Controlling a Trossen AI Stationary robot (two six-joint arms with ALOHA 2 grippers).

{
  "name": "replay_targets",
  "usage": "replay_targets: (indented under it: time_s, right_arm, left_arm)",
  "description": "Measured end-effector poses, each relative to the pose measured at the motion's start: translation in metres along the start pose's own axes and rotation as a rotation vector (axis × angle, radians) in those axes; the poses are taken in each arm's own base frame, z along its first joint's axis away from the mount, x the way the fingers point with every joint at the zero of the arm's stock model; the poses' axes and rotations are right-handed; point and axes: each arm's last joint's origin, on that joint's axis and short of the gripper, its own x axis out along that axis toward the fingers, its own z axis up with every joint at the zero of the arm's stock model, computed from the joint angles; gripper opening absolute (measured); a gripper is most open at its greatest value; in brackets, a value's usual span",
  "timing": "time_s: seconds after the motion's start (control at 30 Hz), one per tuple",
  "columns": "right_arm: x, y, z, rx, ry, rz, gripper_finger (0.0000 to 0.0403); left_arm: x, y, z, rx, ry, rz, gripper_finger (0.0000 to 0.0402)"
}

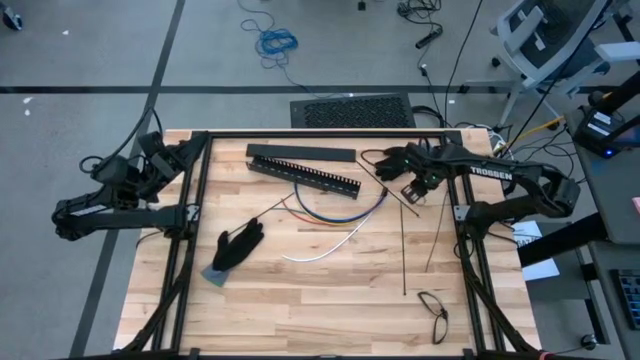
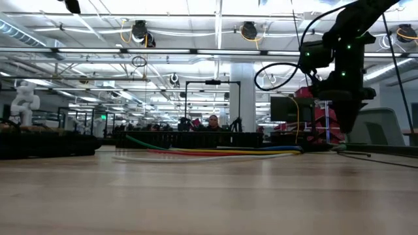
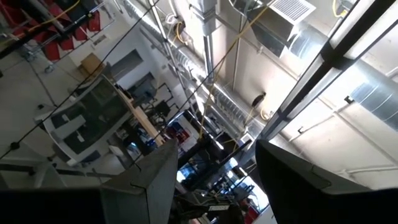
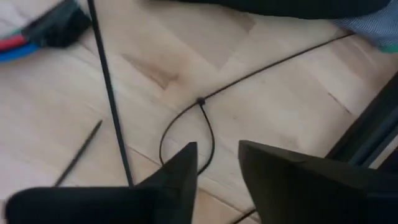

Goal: Ziptie cables
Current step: Wrap the cable wires using a zip tie

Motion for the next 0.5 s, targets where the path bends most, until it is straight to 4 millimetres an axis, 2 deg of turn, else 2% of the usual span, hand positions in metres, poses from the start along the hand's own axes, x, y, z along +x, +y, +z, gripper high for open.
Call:
replay_targets:
  time_s: [0.1, 0.17, 0.27, 0.37, 0.43, 0.5]
  right_arm:
    - [-0.004, 0.0, 0.002, 0.086, -0.03, 0.011, 0.0147]
    - [-0.014, 0.003, 0.007, 0.146, -0.121, 0.052, 0.0151]
    - [-0.044, 0.007, 0.014, 0.228, -0.304, 0.156, 0.0145]
    - [-0.086, 0.01, 0.014, 0.318, -0.52, 0.318, 0.013]
    - [-0.103, 0.015, 0.005, 0.384, -0.563, 0.42, 0.012]
    - [-0.107, 0.025, -0.01, 0.41, -0.501, 0.463, 0.0109]
  left_arm:
    - [0.0, 0.001, -0.003, 0.016, 0.046, -0.013, 0.0212]
    - [0.001, 0.005, -0.009, 0.022, 0.124, 0.01, 0.0212]
    - [0.013, 0.014, -0.029, 0.047, 0.292, 0.067, 0.0212]
    - [0.029, 0.021, -0.05, 0.105, 0.432, 0.083, 0.0212]
    - [0.034, 0.023, -0.056, 0.171, 0.491, 0.101, 0.0212]
    - [0.039, 0.022, -0.057, 0.249, 0.539, 0.124, 0.0212]
